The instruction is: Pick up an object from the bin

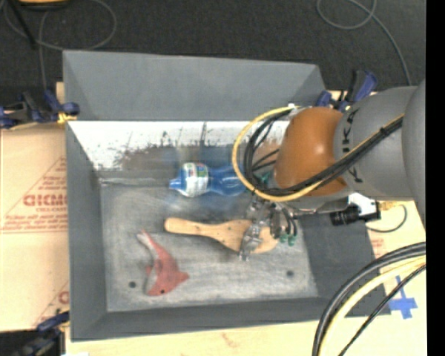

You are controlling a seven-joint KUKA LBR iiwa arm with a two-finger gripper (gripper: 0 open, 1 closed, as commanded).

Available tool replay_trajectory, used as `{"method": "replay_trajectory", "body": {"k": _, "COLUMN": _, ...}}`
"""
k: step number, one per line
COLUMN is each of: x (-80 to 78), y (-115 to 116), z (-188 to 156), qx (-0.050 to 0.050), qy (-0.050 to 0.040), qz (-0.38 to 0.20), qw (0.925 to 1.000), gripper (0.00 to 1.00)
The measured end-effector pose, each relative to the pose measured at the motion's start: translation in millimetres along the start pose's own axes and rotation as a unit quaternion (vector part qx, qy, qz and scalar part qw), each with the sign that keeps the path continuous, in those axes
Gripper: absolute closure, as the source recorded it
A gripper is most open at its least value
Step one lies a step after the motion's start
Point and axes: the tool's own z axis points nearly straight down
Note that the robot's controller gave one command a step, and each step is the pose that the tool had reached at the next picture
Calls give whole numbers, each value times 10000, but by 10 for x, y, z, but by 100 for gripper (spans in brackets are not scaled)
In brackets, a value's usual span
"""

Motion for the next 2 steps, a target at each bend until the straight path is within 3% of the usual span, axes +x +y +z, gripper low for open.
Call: {"method": "replay_trajectory", "body": {"k": 2, "x": 6, "y": -2, "z": -247, "qx": 4, "qy": 18, "qz": -9, "qw": 10000, "gripper": 100}}
